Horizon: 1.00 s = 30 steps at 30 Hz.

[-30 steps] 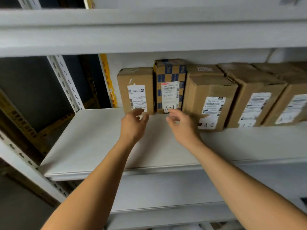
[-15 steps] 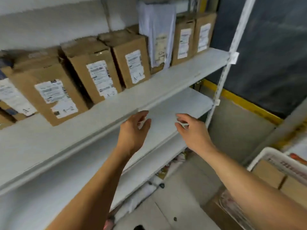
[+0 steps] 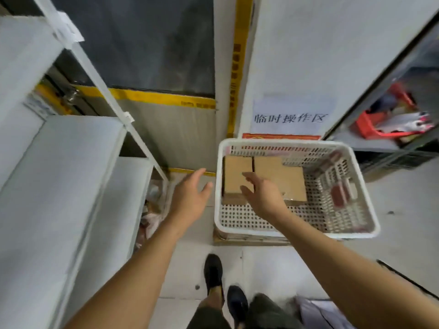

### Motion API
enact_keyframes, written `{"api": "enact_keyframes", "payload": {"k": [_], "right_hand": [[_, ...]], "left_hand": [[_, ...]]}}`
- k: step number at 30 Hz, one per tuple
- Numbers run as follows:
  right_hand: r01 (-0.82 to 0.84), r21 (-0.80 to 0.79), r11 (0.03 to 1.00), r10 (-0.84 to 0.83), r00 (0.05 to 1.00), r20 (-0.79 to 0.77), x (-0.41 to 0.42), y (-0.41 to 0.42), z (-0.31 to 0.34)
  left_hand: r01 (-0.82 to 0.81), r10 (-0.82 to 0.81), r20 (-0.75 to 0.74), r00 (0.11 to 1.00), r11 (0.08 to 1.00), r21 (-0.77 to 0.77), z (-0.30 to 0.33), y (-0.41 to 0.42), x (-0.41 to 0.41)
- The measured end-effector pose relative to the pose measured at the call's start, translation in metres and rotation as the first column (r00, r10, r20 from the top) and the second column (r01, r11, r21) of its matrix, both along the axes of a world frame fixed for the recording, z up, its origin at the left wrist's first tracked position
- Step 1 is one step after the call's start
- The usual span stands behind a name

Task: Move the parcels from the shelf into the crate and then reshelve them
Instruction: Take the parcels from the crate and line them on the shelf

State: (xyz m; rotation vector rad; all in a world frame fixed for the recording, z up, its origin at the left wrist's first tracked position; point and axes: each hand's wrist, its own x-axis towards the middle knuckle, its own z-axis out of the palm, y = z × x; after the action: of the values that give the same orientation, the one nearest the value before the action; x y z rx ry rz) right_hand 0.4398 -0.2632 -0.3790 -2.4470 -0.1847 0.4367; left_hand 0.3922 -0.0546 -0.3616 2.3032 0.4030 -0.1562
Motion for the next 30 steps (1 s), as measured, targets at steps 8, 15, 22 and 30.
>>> {"api": "enact_keyframes", "payload": {"k": [8, 15, 22, 30], "right_hand": [[0.27, -0.095, 0.958, -0.282, 0.946, -0.16, 0.071, -0.097, -0.099], [0.303, -0.127, 0.944, -0.328, 0.902, -0.28, 0.138, -0.137, -0.206], [0.362, -0.071, 0.929, -0.358, 0.838, -0.412, 0.182, -0.163, -0.268], [0.57, 0.184, 0.801, -0.354, 0.698, -0.622, 0.187, -0.161, -0.261]], "left_hand": [[0.208, -0.242, -0.241, 0.94, 0.965, -0.16, -0.124, -0.097, 0.107], [0.304, -0.298, -0.365, 0.882, 0.952, -0.042, -0.24, -0.155, 0.179], [0.388, -0.314, -0.347, 0.884, 0.906, 0.168, -0.299, -0.182, 0.212], [0.122, -0.133, -0.355, 0.925, 0.991, -0.052, -0.285, -0.205, 0.21]]}}
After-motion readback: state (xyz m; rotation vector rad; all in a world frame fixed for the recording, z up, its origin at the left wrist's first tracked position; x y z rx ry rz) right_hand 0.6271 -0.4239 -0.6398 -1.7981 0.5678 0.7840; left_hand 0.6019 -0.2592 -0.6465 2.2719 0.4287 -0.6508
